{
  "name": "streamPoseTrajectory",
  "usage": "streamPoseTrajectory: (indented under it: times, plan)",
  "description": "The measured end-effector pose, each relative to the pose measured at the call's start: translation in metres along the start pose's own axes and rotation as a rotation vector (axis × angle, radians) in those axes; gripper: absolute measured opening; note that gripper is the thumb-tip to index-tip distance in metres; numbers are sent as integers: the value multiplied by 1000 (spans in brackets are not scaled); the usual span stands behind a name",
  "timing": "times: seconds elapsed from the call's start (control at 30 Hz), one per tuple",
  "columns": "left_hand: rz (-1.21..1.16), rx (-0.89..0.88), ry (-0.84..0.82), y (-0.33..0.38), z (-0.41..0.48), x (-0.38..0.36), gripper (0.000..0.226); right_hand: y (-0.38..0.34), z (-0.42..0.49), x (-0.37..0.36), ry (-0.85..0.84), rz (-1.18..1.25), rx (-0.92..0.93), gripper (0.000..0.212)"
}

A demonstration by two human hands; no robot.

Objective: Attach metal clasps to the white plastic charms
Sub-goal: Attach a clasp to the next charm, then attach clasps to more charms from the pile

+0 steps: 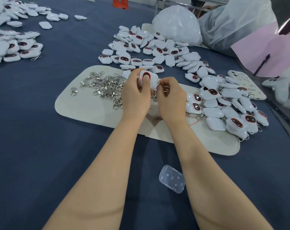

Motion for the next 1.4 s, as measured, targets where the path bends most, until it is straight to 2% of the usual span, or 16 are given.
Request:
streamPoseTrajectory:
  times: [0.13,0.33,0.4,0.47,0.63,0.73,0.8,0.93,1.03,1.2,1.4]
  plan:
    - [-49,29,-29,-4,0,-3,12,2,1,2,-1,26,-34,14]
    - [-324,265,-14,-8,3,-3,4,2,1,6,47,87,-65,7]
    - [-300,282,21,-9,5,1,5,0,0,5,5,30,-17,8]
    - [-207,213,43,-9,7,4,9,-3,0,2,-60,-45,21,9]
    - [68,-98,3,1,0,1,17,-4,2,2,-144,-222,90,13]
    - [153,-129,-9,1,-2,0,13,-2,2,1,-186,-288,79,15]
    - [88,-46,6,-2,0,2,4,-1,2,1,-170,-185,17,11]
    - [-300,377,53,-14,6,6,12,-4,2,2,-55,92,-43,6]
    - [-545,561,31,-18,5,4,16,-6,2,3,-2,175,-53,8]
    - [-641,651,1,-17,4,0,17,-9,2,7,75,79,38,11]
    - [-534,537,51,-16,6,5,24,-13,-1,4,-5,-64,177,14]
Point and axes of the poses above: each hand's wrist, its own z-axis towards the middle knuckle, its own x-axis out of the back of the hand, y = z × x, the point moved 3 cm from there along z, towards the middle knuckle
